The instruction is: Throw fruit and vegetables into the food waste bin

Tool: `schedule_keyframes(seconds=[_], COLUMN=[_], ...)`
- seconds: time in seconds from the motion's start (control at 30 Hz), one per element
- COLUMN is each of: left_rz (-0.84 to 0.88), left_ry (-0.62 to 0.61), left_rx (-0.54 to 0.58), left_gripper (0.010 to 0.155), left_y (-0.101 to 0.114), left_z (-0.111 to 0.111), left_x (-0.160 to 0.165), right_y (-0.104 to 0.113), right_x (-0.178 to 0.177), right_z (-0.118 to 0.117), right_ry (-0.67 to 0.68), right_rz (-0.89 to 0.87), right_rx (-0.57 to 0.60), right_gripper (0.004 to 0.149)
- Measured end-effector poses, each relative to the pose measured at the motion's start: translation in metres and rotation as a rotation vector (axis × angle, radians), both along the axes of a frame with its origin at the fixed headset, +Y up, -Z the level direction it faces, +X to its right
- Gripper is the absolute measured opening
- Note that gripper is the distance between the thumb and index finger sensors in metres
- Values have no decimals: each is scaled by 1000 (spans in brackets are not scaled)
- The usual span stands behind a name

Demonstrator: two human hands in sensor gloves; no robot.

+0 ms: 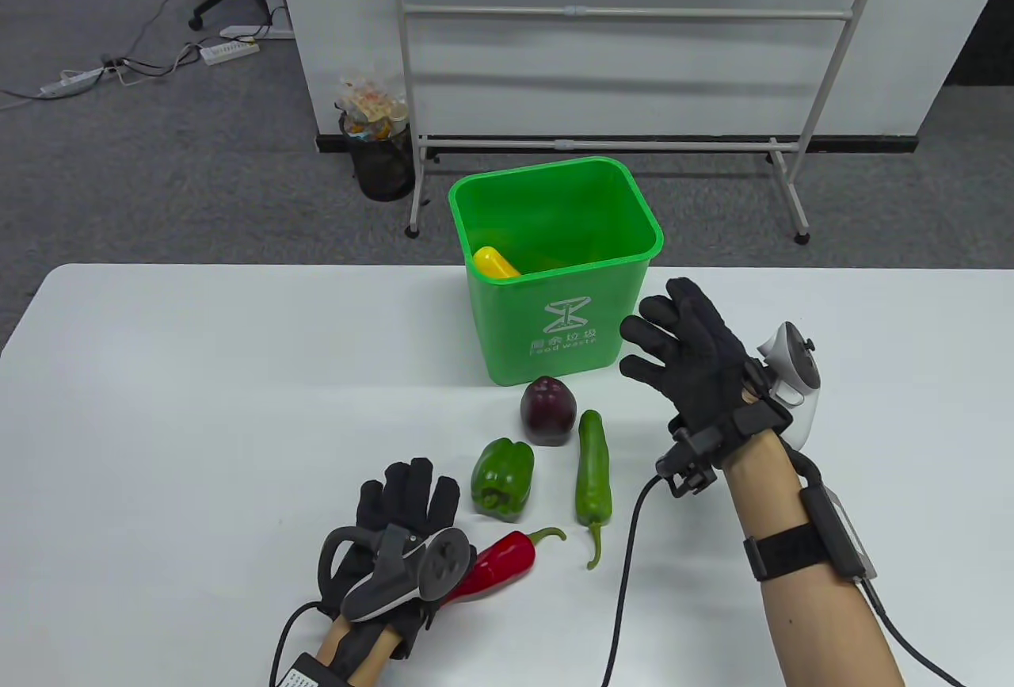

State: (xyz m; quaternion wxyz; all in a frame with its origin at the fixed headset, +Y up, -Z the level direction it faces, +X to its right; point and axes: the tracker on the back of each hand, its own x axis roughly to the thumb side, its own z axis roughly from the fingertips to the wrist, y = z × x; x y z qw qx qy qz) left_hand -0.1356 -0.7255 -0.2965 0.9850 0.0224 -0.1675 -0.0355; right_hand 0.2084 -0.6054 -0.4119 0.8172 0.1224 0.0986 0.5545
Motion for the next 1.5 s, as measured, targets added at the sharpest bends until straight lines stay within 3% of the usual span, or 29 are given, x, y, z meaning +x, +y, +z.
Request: schedule_keyframes(seconds=[0.2,0.33,0.43,0.6,0.7,0.77,1.0,1.17,1.4,1.5], left_rz=[-3,3,11,11,10,8,-3,7,-5,-7], left_ry=[6,7,-3,-13,-15,-17,-29,-43,-26,17], left_rx=[0,-3,-5,-3,-6,-11,-23,-39,-75,-156], left_gripper=[84,84,84,84,84,84,84,83,79,82], left_y=[1,1,1,2,1,1,0,1,0,-9], left_z=[0,0,1,2,3,3,4,6,9,8], left_x=[-1,-2,1,6,7,8,14,19,36,49], right_y=[33,50,44,5,-26,-42,-82,-93,-94,-95], right_x=[26,35,28,11,12,19,67,78,75,75], right_z=[47,92,121,146,143,136,109,101,102,102], right_ry=[-90,-236,-324,-396,-412,-375,-328,-311,-306,-298], right_rz=[209,500,794,1368,1632,1719,1779,1801,1812,1815], right_rx=[252,521,686,887,873,807,467,378,404,403], right_gripper=[81,78,78,78,79,80,80,79,78,78])
